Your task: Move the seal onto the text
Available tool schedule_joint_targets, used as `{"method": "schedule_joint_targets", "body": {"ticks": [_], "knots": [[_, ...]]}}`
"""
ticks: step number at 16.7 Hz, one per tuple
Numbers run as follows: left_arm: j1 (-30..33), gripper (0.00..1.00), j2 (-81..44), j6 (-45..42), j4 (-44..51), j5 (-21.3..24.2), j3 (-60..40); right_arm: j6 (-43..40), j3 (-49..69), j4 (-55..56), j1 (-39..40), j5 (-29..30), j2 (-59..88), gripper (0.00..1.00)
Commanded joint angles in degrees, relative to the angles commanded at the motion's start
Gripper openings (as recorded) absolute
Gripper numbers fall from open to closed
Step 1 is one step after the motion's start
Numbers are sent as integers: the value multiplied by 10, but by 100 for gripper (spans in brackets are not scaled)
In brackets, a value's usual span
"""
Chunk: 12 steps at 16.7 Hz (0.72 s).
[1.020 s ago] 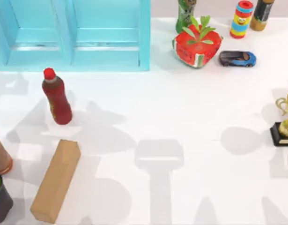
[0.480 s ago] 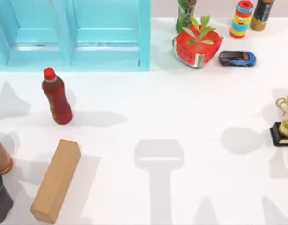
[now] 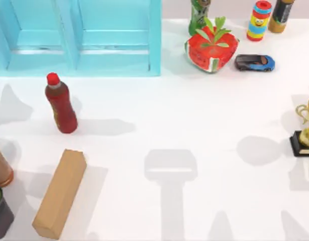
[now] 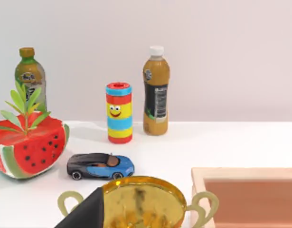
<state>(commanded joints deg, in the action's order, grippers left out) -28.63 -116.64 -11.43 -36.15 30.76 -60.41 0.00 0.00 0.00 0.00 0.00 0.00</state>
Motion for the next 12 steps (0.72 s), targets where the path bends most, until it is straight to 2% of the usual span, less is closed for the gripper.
{"method": "schedule_joint_targets", "body": {"ticks": [7,12], "knots": [[42,100,-106,17,28,-38,-143,0,0,0,0,0,0,100],[54,100,-174,22,31,-49,-216,0,0,0,0,0,0,100]]}}
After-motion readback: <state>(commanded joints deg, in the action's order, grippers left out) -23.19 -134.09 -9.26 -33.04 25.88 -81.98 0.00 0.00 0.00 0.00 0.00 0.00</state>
